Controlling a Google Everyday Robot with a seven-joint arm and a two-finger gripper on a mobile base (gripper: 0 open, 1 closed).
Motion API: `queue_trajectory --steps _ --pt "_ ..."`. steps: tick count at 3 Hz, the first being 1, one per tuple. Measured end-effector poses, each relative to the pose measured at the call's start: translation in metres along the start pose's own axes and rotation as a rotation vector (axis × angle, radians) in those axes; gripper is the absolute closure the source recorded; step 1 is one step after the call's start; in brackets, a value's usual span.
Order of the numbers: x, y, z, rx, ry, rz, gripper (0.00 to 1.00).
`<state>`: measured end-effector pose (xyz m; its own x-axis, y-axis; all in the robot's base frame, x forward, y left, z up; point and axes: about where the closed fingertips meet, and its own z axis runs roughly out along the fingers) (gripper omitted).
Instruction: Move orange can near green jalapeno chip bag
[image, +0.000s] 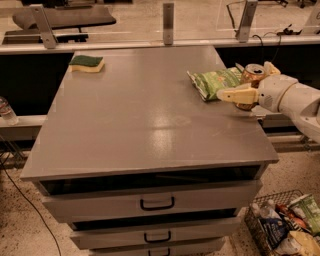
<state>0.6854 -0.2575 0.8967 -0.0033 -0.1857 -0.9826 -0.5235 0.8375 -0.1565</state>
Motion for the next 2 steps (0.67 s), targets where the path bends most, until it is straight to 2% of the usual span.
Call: queue_trajectory --steps 1,2 --pt "-0.007 -0.001 -0.009 0.006 -0.009 -0.002 0.0" --pt "-0.031 -0.015 -0.053 0.023 -0.018 -0.036 0.0"
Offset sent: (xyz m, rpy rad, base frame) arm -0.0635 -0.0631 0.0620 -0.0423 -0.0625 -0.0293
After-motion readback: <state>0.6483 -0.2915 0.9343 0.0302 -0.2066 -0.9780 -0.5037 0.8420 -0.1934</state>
